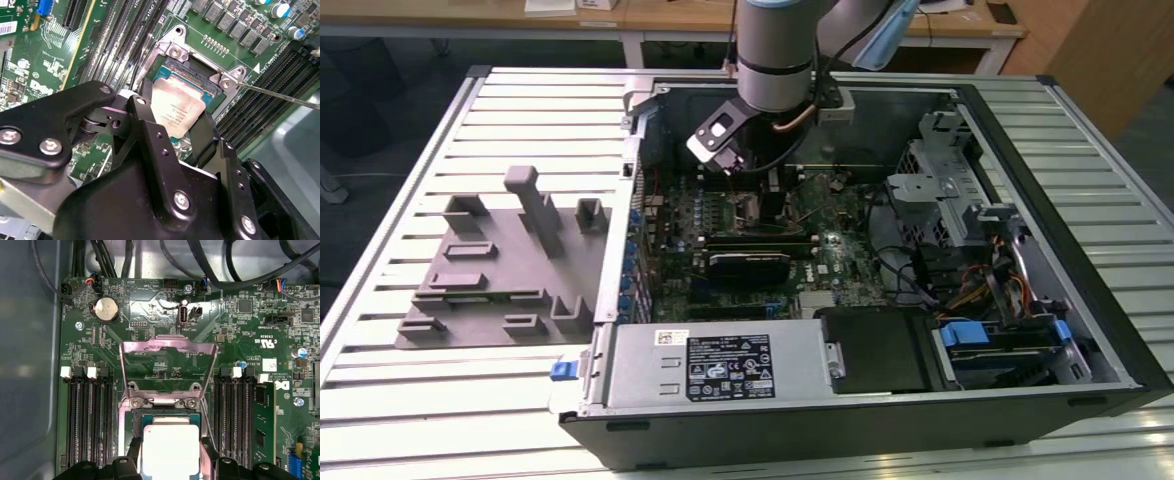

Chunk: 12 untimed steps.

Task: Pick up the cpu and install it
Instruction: 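Place the cpu into insertion slot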

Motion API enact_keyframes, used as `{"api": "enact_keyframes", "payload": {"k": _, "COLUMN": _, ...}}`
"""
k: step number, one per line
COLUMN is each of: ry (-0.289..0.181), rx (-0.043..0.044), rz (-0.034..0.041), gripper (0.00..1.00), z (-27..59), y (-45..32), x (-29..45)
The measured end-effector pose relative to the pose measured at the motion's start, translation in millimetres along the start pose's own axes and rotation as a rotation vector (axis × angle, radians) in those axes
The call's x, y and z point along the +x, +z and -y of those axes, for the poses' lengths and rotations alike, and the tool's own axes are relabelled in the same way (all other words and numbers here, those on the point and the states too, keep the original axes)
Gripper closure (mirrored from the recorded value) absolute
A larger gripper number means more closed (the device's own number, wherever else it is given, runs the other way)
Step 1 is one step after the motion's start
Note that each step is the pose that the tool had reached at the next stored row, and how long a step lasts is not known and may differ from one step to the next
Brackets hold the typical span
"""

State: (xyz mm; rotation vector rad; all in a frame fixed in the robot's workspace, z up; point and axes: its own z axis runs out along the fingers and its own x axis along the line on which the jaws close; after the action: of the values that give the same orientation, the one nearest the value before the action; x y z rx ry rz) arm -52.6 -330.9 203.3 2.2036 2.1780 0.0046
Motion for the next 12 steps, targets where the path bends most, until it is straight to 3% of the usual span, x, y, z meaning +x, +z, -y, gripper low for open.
{"api": "enact_keyframes", "payload": {"k": 12, "ry": 0.003, "rx": 0.0001, "rz": 0.0002, "gripper": 0.46, "z": 0.5, "y": 6.4, "x": 2.7}}
